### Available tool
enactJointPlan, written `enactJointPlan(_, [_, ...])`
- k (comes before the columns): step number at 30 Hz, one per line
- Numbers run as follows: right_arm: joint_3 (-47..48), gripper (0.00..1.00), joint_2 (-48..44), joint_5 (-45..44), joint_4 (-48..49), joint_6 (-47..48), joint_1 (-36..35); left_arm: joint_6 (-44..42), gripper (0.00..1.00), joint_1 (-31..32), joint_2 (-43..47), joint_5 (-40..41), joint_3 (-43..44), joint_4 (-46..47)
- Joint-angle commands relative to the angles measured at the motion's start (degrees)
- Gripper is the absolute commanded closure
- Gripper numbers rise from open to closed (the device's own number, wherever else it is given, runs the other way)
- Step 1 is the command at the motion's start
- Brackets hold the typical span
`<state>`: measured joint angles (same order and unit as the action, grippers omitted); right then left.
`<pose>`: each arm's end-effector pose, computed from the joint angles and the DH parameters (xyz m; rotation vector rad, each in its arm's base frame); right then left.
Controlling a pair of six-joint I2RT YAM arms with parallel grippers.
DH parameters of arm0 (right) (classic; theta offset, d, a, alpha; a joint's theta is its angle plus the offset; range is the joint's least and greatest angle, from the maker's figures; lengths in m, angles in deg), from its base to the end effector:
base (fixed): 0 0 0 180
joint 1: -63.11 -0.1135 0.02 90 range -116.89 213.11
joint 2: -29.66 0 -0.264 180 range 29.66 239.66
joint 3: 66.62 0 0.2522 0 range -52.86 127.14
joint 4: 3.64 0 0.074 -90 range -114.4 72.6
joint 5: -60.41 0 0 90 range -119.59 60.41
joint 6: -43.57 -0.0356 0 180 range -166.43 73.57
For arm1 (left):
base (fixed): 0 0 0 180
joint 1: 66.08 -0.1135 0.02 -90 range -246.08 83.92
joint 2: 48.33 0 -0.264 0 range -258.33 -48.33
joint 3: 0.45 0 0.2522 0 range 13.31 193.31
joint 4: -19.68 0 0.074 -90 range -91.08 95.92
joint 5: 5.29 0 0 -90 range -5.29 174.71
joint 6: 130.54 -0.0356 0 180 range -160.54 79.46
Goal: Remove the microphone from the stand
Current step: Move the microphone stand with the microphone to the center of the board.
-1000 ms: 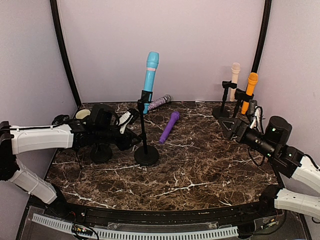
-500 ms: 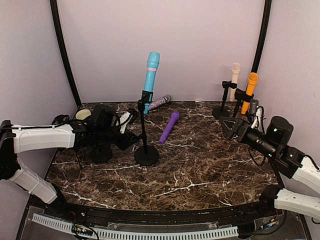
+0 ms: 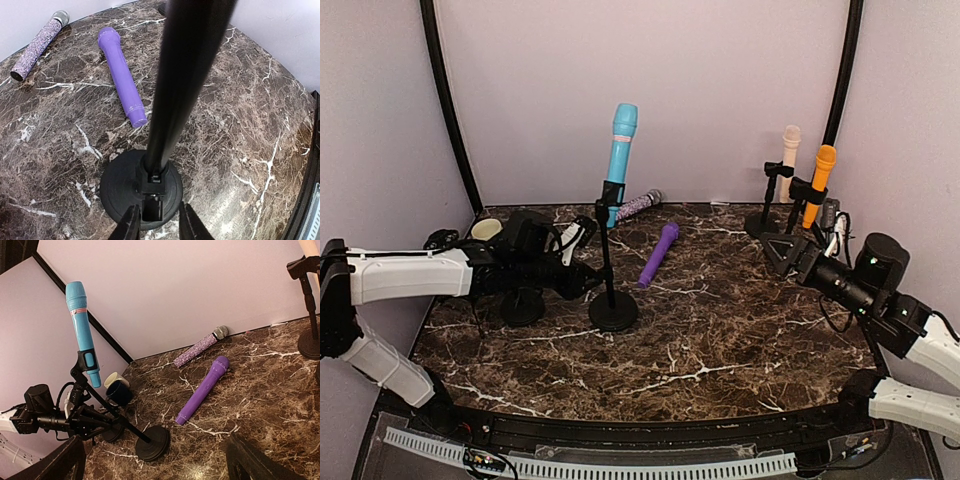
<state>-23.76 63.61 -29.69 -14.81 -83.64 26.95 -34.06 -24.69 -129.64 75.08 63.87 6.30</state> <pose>0.1290 0.0942 0.2957 0.0170 1.7019 0.9763 0.2327 -0.2130 0.2456 0.7487 2.0328 -0.6696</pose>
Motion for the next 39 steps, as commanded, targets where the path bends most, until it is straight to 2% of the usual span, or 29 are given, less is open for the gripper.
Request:
enactJointPlan(1, [-0.4, 0.01, -0.7, -0.9, 0.7, -0.3, -0.4, 0.7, 0.72, 0.1, -0.1, -1.1, 1.7, 1.1])
enactJointPlan(7, [-0.5, 0.01, -0.9, -1.0, 0.5, -0.3, -0.4, 1.1, 0.84, 0.2, -0.2, -0.3, 1.7, 0.6])
enactJointPlan(18, [-0.4, 0.02, -0.7, -0.8, 0.5, -0.3, -0.4, 6.9, 0.99, 0.1, 0.0, -1.9, 0.2, 0.0])
enactJointPlan(31, [0.1, 0.01, -0.6, -0.4, 0.4, -0.6, -0.5, 17.6, 1.00, 0.0, -1.4, -8.0, -1.7, 0.0])
enactJointPlan(39, [0.3, 0.02, -1.2, -0.3, 0.1, -0.9, -0.4, 20.7, 1.00, -0.9, -2.3, -11.1, -3.1, 0.9])
